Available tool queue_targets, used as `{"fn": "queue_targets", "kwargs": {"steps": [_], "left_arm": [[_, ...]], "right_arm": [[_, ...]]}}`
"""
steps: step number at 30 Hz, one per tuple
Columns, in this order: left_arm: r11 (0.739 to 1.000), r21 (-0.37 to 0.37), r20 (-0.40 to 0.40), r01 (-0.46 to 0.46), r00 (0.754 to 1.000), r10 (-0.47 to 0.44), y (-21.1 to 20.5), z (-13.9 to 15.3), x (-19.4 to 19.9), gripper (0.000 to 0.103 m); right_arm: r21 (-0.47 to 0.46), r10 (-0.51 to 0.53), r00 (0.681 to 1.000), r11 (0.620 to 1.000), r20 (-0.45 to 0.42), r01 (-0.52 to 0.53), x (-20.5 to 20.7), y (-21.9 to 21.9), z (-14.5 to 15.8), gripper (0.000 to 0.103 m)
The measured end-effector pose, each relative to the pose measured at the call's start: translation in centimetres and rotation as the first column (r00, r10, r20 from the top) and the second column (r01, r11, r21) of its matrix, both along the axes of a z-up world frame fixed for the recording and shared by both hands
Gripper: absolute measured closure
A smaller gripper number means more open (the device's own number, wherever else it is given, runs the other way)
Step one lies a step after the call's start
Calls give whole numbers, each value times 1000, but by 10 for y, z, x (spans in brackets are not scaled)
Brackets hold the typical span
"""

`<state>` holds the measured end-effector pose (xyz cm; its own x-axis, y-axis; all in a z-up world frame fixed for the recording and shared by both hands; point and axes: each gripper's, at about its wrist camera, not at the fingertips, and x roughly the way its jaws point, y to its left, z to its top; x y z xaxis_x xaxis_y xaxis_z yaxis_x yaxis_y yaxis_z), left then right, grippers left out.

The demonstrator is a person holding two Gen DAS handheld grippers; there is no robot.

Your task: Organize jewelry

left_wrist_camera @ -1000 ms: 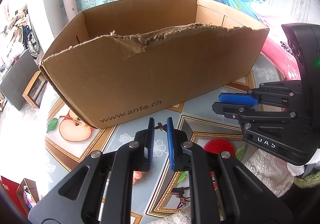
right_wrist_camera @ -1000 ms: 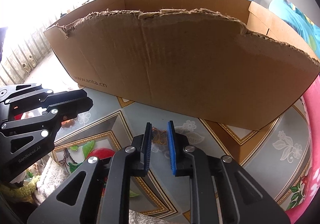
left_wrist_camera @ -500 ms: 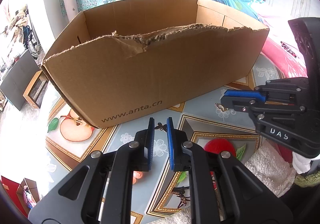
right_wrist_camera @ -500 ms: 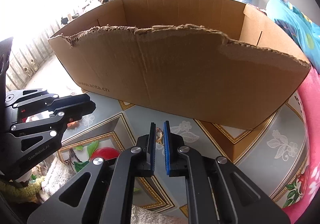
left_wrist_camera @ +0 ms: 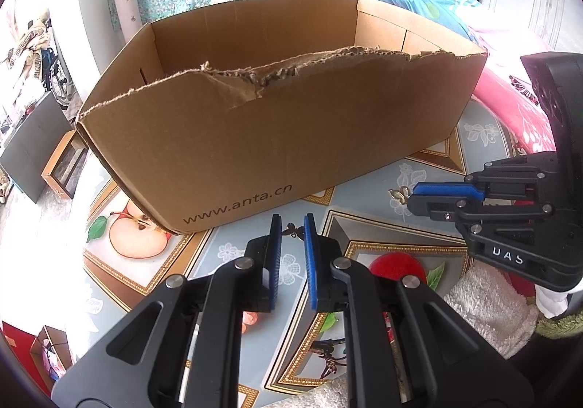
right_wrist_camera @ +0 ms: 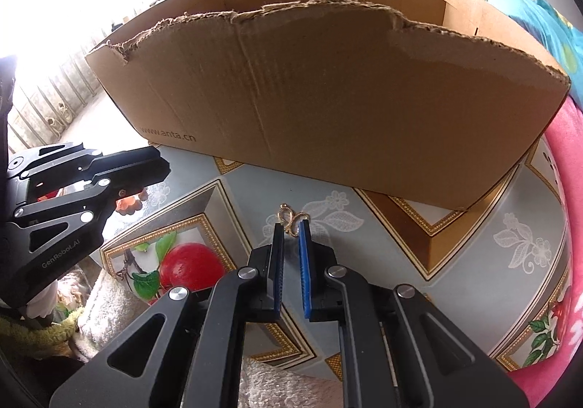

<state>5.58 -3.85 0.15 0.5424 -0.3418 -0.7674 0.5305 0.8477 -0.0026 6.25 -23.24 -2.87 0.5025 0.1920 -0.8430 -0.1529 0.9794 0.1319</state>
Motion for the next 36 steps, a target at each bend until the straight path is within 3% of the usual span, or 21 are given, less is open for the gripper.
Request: {"fn": "queue_targets", "kwargs": {"steps": [10,12,15,19,27,30,31,36], "left_arm": [[1000,0,-1,1,1000,-1,-1,0,0,92],[1000,0,-1,-1,1000,1,0,0,0,92],[1000,0,-4,-4,1000,4,0,-1,1,92],[1000,1,-8,-5,1000,5,-1,-2,2,92],[1000,2,-10,-3,1000,3,-2,-3,3,92],[1000,4,-10,-4,1000,4,-2,-4,4,92],[1000,4,-10,-4,1000,4,-3,-4,3,92],[1000,5,-7,-3,1000,3,-3,-3,2,92]], "right_arm": [[110,28,1000,994,-10,-26,7,5,-3,94],[104,27,1000,994,-4,-27,6,7,-3,92],[65,18,1000,998,24,-20,2,4,2,80],[-2,-1,999,1000,50,1,3,2,6,77],[-95,-35,998,995,58,40,7,18,2,77],[-89,-44,998,995,54,49,8,19,2,80],[-87,-46,998,995,54,51,8,19,2,86],[-72,-52,998,996,44,55,10,16,2,87]]}}
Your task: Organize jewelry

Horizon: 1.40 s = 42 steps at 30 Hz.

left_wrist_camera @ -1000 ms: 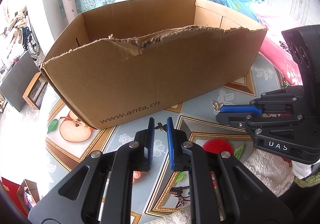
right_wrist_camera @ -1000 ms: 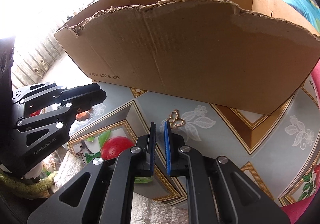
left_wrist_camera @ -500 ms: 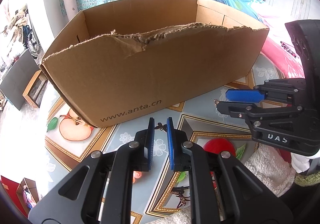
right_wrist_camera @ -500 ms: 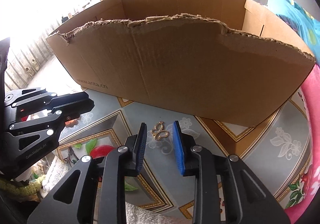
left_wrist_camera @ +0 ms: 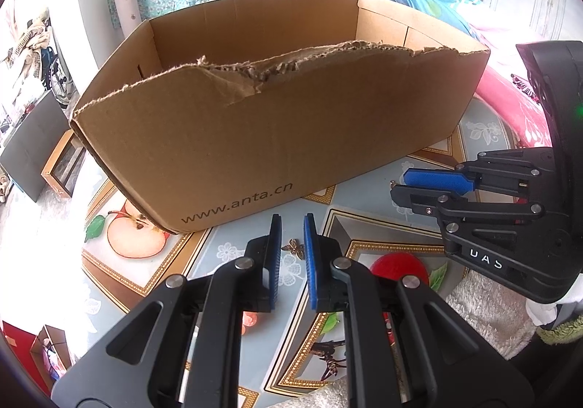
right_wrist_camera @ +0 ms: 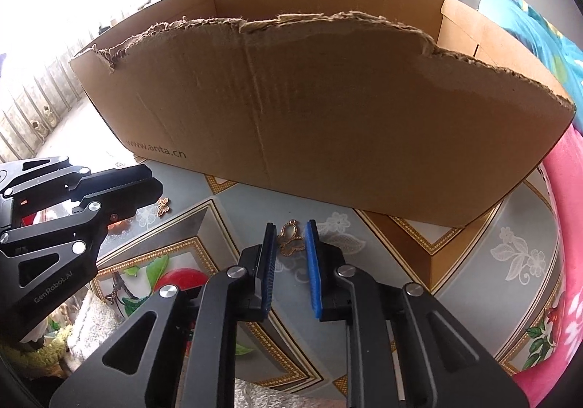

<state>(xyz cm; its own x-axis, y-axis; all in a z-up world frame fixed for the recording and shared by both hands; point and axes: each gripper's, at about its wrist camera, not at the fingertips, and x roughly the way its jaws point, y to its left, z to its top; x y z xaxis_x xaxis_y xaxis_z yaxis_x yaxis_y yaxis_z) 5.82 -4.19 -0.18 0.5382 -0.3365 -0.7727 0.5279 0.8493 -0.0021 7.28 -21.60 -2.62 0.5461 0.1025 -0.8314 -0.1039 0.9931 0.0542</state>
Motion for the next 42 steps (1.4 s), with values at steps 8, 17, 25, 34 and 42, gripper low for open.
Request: {"fn": "queue_targets", "kwargs": {"steps": [8,17,25,34,42], "left_arm": [[1000,4,-6,-8,1000,8,2,1,-1,92],[1000,18,-36,16,999,-15,-2,-4,-1,90],[997,73,-44,31,999,-28,-11,-14,6,88],[996,75,-42,40,998,-37,-19,-13,10,91],[998,62,-47,31,998,-28,-18,-12,8,91]], "right_arm": [[19,-2,1000,1000,-6,2,4,0,-2,87],[40,-5,1000,999,6,4,1,-7,1,87],[55,0,1000,999,20,-1,-7,-14,7,87],[69,2,1000,998,27,-4,-12,-21,11,87],[70,3,999,998,42,-6,-18,-25,17,87]]}}
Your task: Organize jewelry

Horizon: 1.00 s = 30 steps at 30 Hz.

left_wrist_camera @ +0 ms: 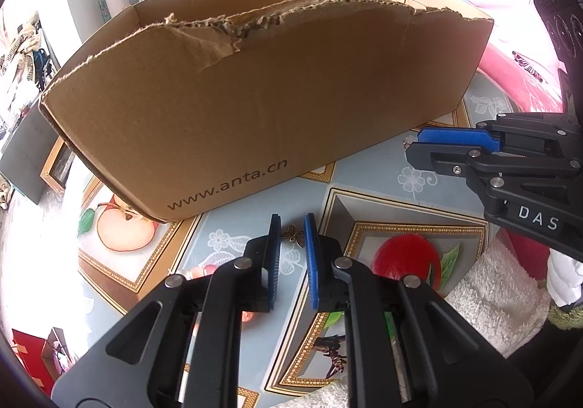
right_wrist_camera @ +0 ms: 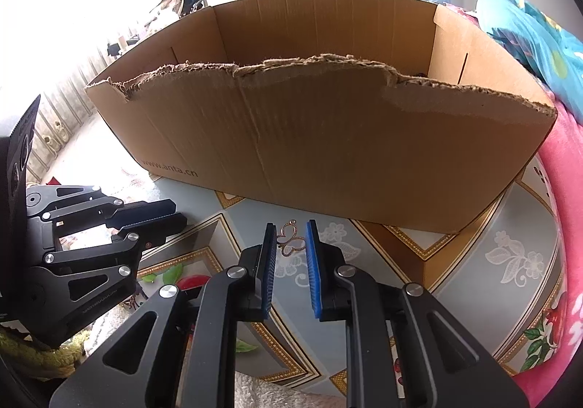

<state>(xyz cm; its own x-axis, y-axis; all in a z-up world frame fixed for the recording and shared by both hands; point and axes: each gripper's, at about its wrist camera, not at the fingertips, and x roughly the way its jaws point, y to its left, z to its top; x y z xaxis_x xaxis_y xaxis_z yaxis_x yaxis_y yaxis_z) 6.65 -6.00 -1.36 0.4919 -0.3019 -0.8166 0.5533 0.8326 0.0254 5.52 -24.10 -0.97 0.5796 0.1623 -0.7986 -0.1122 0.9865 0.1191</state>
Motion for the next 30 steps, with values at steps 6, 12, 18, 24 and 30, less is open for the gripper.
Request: {"fn": "queue_targets", "kwargs": {"steps": [6,12,18,24,30], "left_arm": [[1000,-20,25,10,1000,-9,8,11,-8,91],[996,-84,53,39,998,-34,20,37,-19,91],[973,-201,114,110,989,-89,33,91,-26,91],[957,-257,187,137,978,-90,34,127,-12,91],[977,-209,158,49,987,-15,7,131,44,91]], "right_arm": [[0,17,1000,1000,16,-17,-5,2,5,87],[5,58,997,998,53,-58,-15,7,24,87],[52,113,986,991,126,-120,-25,6,61,87],[86,117,965,986,236,-141,-20,3,101,87],[95,69,966,991,249,-95,16,-10,107,87]]}}
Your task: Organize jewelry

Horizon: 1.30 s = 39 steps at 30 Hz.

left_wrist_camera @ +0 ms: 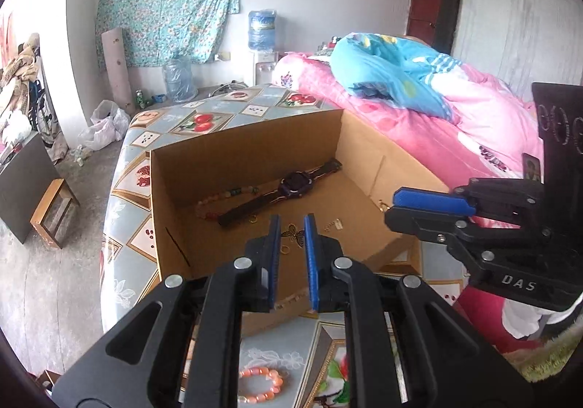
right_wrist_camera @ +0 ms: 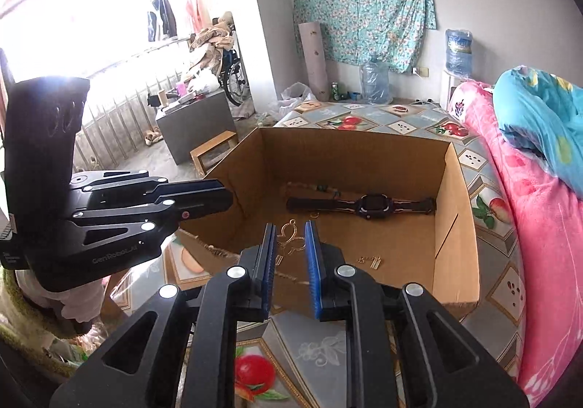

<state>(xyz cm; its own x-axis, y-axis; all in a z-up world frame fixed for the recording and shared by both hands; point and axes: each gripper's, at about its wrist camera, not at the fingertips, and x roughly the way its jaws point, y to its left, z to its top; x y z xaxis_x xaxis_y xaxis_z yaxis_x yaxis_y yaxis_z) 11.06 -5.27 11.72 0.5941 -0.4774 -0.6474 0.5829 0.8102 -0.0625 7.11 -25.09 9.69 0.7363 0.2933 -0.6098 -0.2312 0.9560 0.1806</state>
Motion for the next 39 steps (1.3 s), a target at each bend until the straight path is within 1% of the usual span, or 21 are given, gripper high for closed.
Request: {"fn": "queue_targets", "kwargs": {"steps": [4,6,9,10,11,13,16,19,21,22,25,29,31,34,36,39], "left_arm": [[997,63,-31,-50,998,52,-16,-14,39,91],[995,68,-67,-77,994,81,-23,-20,57,91],[990,92,-75,-110,990,117,-31,-28,73,91],[988,99,-83,-118,989,126,-34,-30,77,88],[988,98,-90,-121,987,130,-37,-32,79,82],[987,91,-93,-134,985,142,-36,-34,79,75],[987,78,-77,-144,986,150,-31,-32,77,71],[986,44,-62,-160,985,163,-17,-23,71,71],[984,21,-41,-176,983,176,-5,-13,63,69],[983,6,-29,-182,983,182,2,-8,58,66],[979,-26,1,-200,980,200,24,3,39,62],[972,-49,16,-229,973,230,60,6,8,55],[968,-52,6,-244,970,244,77,1,-7,53],[965,-50,-33,-257,966,255,95,-10,-27,51],[968,-45,-74,-246,967,242,102,-20,-37,47],[974,-27,-119,-226,968,221,104,-37,-51,47]], "right_arm": [[1,-26,997,1000,-71,26,32,-9,-14,87],[1,-35,993,999,-113,35,47,-12,-24,87],[-9,-28,987,1000,-161,27,60,-11,-36,86],[-9,-29,986,1000,-165,28,61,-11,-37,86],[-6,-29,986,1000,-167,29,62,-12,-37,86],[0,-38,987,999,-159,38,60,-14,-34,83],[22,-52,989,998,-141,56,55,-22,-30,81],[47,-63,991,997,-119,69,46,-30,-24,81],[57,-63,993,996,-103,69,40,-33,-20,81],[61,-62,993,996,-95,68,37,-34,-18,80],[75,-51,996,996,-71,56,26,-37,-13,76],[105,-19,999,994,-46,23,10,-41,-10,75],[122,9,999,992,-35,-5,1,-39,-9,75],[129,56,998,990,-23,-53,-14,-32,-10,75],[122,86,996,989,-24,-82,-22,-24,-12,74],[120,121,992,986,-36,-116,-33,-11,-18,74]]}}
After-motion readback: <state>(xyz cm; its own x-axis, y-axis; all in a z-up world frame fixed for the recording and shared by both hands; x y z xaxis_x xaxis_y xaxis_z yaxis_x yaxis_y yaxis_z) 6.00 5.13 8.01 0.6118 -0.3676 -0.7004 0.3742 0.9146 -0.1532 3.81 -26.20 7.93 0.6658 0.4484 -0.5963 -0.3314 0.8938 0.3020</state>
